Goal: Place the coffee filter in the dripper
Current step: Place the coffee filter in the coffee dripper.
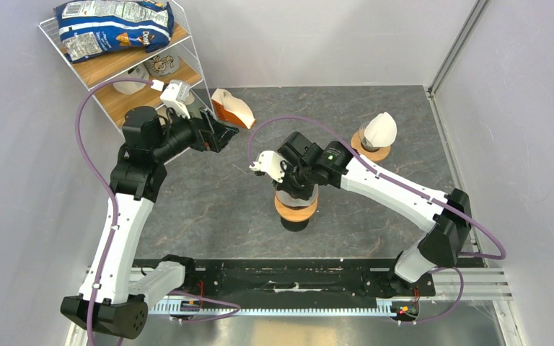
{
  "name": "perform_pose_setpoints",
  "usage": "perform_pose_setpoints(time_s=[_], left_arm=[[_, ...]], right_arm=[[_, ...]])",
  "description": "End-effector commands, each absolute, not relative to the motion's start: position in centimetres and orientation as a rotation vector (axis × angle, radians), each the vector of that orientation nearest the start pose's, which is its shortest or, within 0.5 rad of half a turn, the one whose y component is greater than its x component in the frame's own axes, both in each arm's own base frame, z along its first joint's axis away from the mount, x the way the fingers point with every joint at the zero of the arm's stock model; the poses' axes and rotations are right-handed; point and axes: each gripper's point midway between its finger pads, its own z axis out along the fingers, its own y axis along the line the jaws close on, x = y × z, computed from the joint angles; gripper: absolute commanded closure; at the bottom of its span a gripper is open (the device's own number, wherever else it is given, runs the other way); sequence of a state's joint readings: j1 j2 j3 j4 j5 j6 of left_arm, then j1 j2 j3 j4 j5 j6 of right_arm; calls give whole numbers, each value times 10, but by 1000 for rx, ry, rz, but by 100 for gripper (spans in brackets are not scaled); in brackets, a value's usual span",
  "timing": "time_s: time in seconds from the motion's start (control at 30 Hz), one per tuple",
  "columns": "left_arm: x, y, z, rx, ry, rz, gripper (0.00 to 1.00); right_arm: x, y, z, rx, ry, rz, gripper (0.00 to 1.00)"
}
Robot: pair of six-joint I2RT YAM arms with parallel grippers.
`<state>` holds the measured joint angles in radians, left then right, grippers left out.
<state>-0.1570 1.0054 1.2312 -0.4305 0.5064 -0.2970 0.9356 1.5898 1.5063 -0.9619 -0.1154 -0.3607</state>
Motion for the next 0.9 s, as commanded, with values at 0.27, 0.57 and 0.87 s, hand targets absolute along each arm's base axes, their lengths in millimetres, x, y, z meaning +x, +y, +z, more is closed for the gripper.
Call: perform_pose_setpoints(time_s=[0.27,0.57,0.87], left_arm=[[295,-146,385,249,1737,-806,2],[294,-146,375,222,1763,-824,2],[294,-145,359,132,1820,-881,2]], right_arm=[[215,294,161,-1677,2081,317,87],[217,297,149,-1675,2068,320,100],[216,296,148,-1688,2057,329,100]])
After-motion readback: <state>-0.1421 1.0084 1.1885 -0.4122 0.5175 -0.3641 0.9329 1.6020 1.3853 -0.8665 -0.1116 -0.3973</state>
